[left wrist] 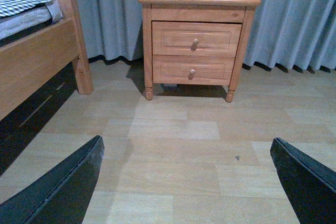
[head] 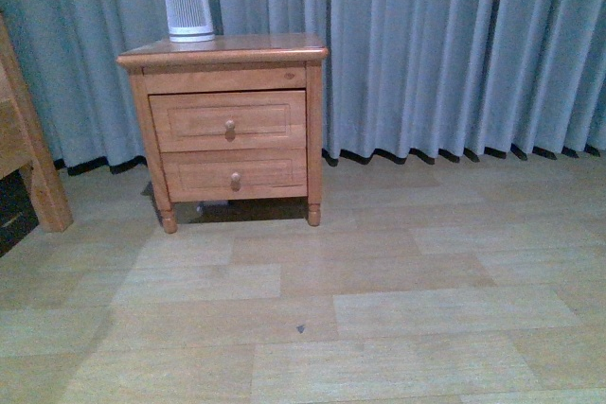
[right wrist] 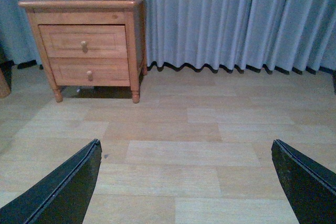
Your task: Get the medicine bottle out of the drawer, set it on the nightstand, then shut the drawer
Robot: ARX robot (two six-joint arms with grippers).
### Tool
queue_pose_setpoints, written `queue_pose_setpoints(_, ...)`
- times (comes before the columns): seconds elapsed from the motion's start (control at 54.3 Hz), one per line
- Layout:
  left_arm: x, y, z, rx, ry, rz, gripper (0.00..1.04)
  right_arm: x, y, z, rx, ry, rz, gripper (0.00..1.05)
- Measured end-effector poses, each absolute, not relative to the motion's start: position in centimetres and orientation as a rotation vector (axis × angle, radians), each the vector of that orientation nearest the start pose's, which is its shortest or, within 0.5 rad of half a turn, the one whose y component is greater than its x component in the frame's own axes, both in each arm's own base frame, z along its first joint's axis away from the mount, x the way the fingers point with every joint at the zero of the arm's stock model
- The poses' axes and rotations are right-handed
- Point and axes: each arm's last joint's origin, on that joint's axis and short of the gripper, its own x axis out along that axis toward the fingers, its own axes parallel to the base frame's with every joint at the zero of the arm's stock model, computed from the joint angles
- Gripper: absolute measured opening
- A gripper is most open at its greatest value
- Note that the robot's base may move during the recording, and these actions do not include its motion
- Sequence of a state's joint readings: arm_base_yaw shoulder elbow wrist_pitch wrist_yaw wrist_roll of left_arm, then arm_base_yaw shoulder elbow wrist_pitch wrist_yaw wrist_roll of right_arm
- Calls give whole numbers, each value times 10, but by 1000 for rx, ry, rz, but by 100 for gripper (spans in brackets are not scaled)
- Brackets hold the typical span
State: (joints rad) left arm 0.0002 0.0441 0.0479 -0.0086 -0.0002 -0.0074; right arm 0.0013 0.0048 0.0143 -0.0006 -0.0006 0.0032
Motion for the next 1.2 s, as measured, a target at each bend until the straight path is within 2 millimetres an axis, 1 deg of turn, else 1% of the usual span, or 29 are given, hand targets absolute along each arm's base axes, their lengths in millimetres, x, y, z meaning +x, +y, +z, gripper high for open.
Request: queue_pose_setpoints(1.196, 98, 0, 176, -7, 5, 0, 98, 97, 0, 168, 3, -9, 2, 98)
